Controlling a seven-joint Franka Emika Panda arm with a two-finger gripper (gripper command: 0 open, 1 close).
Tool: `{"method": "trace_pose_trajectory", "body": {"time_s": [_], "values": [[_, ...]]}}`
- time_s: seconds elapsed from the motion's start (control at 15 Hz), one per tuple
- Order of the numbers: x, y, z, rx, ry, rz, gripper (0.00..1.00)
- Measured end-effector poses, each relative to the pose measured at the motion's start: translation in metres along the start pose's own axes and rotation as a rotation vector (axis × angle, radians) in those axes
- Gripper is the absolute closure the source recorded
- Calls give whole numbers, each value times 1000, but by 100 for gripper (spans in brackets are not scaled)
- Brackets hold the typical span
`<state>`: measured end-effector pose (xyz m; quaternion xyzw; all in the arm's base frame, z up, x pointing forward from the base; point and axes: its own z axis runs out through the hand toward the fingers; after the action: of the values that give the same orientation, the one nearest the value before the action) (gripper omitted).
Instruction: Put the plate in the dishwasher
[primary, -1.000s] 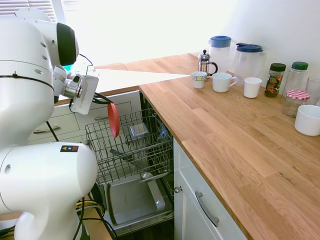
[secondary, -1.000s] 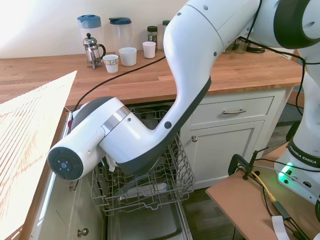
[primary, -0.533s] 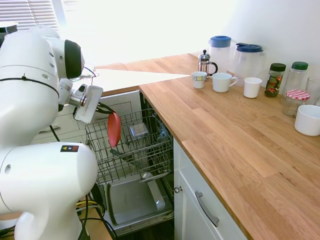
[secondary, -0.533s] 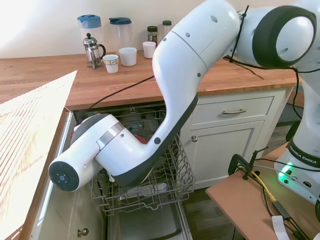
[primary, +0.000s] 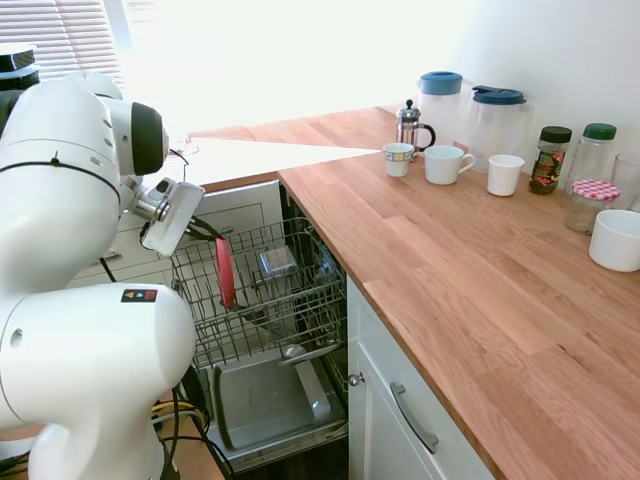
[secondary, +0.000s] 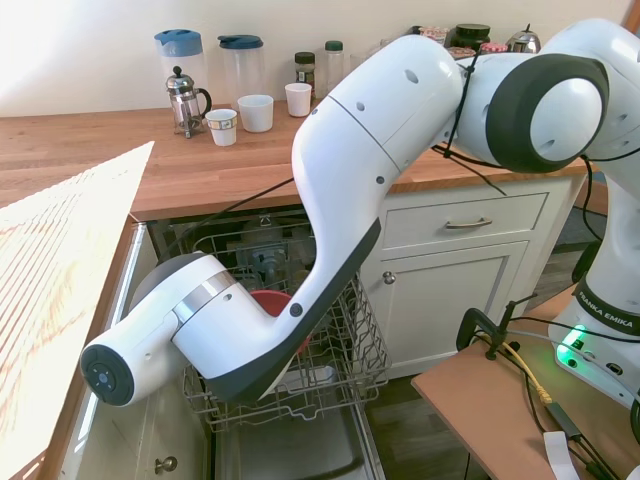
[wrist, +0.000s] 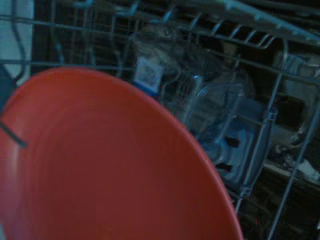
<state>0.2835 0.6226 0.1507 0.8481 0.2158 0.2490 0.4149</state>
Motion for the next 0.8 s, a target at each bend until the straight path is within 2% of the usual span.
{"method": "trace_pose_trajectory", "body": {"time_s": [0.13, 0.27, 0.6, 0.8], "values": [[-3, -12, 5, -2, -33, -22, 0], [6, -10, 3, 14, -95, -44, 0], [22, 0, -1, 108, -313, -117, 0], [30, 14, -12, 148, -400, -137, 0]]}}
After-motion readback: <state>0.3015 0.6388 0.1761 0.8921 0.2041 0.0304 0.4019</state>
